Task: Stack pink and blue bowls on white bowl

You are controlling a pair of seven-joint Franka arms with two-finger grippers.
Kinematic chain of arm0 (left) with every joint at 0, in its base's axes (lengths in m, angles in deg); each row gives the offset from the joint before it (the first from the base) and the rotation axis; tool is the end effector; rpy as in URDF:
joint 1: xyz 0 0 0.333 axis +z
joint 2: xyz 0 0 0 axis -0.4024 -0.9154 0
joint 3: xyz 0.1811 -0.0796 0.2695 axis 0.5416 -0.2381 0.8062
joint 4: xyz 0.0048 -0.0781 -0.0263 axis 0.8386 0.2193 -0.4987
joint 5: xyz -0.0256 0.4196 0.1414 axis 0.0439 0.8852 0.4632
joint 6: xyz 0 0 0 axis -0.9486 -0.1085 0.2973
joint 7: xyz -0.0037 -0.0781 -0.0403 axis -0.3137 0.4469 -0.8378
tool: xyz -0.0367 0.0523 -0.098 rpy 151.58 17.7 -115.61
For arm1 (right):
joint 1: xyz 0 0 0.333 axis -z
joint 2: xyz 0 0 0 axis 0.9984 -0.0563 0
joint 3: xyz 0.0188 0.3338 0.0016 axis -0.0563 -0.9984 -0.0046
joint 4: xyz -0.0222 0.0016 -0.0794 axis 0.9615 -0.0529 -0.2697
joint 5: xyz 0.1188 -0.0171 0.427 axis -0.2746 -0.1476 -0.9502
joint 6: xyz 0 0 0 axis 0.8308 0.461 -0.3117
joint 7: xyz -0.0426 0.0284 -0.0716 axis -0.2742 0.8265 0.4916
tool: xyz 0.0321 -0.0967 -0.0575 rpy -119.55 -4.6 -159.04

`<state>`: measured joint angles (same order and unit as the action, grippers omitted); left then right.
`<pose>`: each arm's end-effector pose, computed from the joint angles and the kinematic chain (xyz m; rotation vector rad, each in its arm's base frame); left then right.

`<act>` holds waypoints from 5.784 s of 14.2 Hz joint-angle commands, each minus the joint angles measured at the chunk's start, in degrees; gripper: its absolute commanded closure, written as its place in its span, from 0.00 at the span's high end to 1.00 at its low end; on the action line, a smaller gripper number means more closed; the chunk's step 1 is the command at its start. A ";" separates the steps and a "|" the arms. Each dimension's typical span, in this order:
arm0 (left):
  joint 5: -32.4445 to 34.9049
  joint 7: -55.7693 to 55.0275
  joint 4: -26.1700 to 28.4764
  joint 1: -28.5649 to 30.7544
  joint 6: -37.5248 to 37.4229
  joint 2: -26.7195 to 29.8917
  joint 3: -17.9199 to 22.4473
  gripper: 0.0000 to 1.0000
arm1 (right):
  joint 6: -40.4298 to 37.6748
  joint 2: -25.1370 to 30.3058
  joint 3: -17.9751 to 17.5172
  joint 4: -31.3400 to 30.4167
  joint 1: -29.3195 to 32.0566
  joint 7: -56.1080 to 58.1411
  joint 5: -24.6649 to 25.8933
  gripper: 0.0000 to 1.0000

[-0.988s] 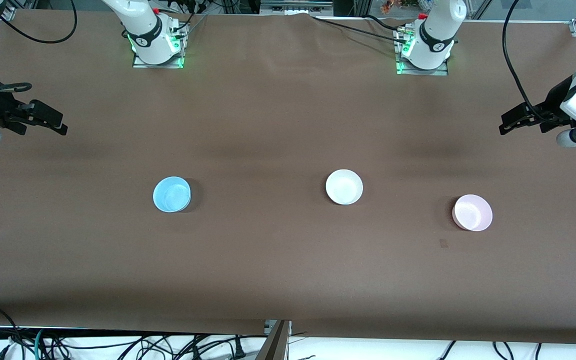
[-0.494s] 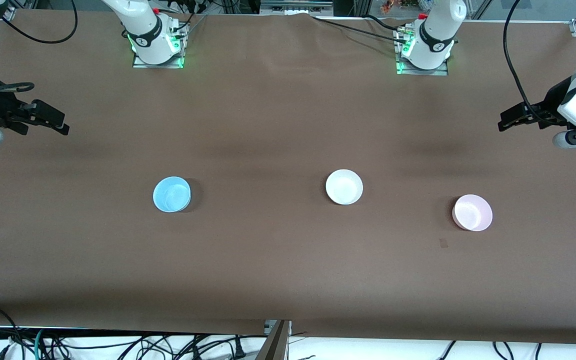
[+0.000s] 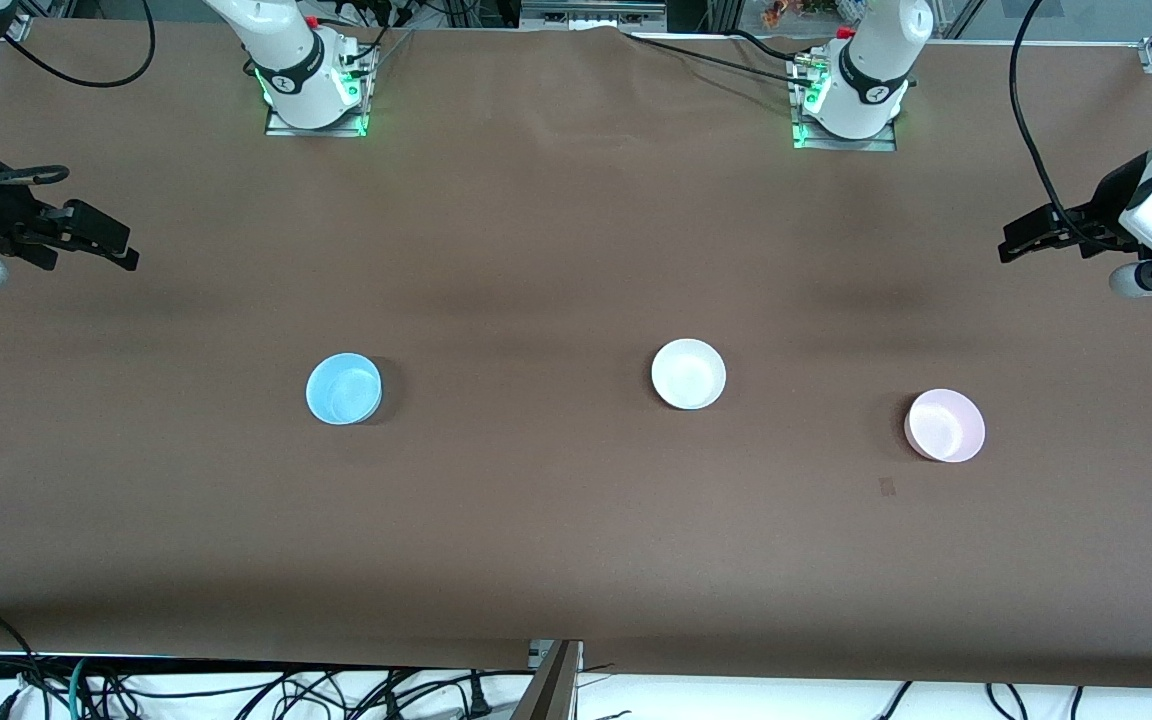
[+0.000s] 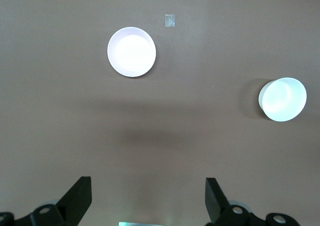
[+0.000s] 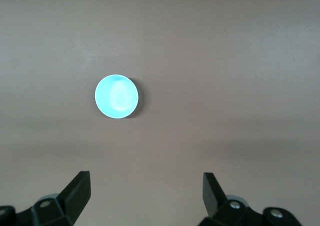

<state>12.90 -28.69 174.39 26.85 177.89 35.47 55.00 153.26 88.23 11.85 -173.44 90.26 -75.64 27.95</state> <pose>0.6007 0.0037 0.5754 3.1046 0.1699 -0.2108 0.6193 0.0085 0.5950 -3.0894 0.0334 0.0117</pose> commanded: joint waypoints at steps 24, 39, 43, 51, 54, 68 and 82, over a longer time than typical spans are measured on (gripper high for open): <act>1.83 15.54 -2.16 8.92 23.00 -19.05 0.50 1.00 | -0.76 -0.43 -0.34 0.87 -0.06 -0.34 -0.96 1.00; 0.78 30.84 9.54 12.35 53.96 -34.35 -0.29 1.00 | -0.93 -1.39 -0.17 3.33 0.29 0.98 -0.96 1.00; -0.10 32.15 9.37 12.18 53.78 -34.70 -0.29 0.31 | -4.70 -1.75 -0.43 3.24 -0.24 0.28 -0.35 1.00; -0.28 35.32 8.66 11.91 53.78 -35.85 -0.29 0.00 | -0.25 -4.82 -0.43 -4.03 -4.10 0.63 0.18 1.00; -0.28 34.62 7.79 11.30 52.73 -35.15 -0.55 0.00 | 6.51 -5.26 -0.43 -9.67 -4.11 1.50 3.96 1.00; -0.36 6.86 -10.23 -7.23 18.27 -33.56 -8.28 0.00 | 50.31 -28.73 -3.07 -17.41 -4.54 1.68 3.61 1.00; -1.68 -1.60 -7.86 -16.73 26.18 -38.22 -10.05 0.00 | 36.87 -28.20 -3.24 -13.55 -4.54 0.99 3.52 0.05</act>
<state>11.66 -29.90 166.25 11.12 202.30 -2.41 44.50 192.79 59.40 9.19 -188.13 85.25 -73.59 30.84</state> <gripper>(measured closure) 0.969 0.727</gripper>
